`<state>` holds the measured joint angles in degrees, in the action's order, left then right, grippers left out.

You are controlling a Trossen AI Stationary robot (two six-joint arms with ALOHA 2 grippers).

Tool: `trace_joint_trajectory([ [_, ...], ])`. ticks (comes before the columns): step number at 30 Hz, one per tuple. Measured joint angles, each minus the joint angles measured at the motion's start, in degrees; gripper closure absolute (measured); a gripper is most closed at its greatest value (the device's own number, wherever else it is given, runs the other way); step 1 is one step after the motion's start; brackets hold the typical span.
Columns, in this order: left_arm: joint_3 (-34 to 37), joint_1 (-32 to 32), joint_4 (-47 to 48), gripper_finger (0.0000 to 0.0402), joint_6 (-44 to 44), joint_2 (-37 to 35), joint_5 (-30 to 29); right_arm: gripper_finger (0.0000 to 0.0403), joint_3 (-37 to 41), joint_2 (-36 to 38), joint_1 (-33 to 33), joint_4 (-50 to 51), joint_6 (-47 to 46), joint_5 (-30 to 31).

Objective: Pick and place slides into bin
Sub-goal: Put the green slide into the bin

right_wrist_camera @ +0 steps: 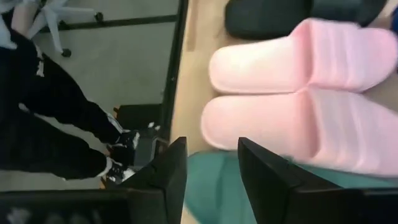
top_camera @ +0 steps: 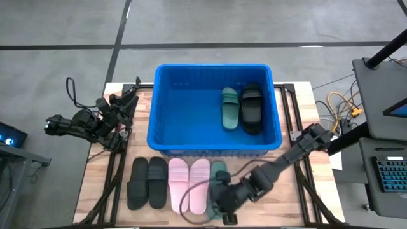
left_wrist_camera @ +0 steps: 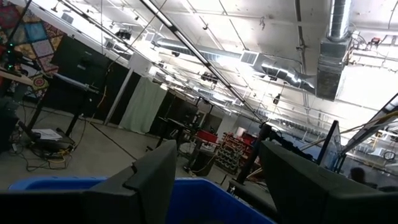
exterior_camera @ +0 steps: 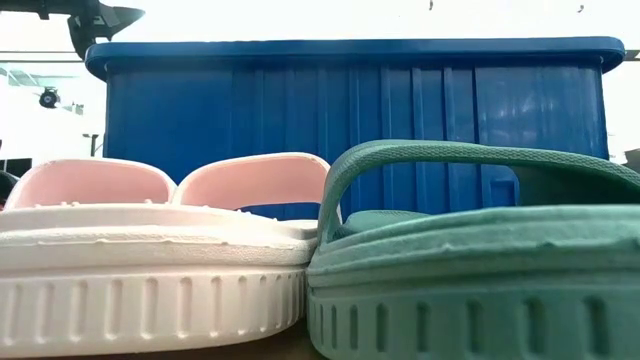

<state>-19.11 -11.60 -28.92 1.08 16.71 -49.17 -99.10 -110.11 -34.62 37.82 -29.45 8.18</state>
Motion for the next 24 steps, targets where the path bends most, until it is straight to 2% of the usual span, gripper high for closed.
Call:
trace_joint_trajectory([
  [6, -0.01, 0.0, -0.01, 0.0185, 0.0, 0.0, -0.02, 0.028, -5.22, -6.6, -3.27, 9.96, -0.6, 1.06],
  [13, -0.01, -0.01, 0.01, 0.0185, 0.0, 0.0, -0.03, 0.0276, -14.21, -14.7, -4.56, 14.89, -0.17, 7.48],
  [21, -0.01, 0.0, 0.01, 0.0185, 0.0, 0.07, -0.23, 0.0201, -21.37, -20.76, -4.95, 18.72, -0.44, 6.87],
  [24, -0.01, 0.0, -0.01, 0.0185, 0.0, 0.04, -0.24, 0.0189, -23.73, -22.32, -5.29, 23.15, -1.92, 9.69],
])
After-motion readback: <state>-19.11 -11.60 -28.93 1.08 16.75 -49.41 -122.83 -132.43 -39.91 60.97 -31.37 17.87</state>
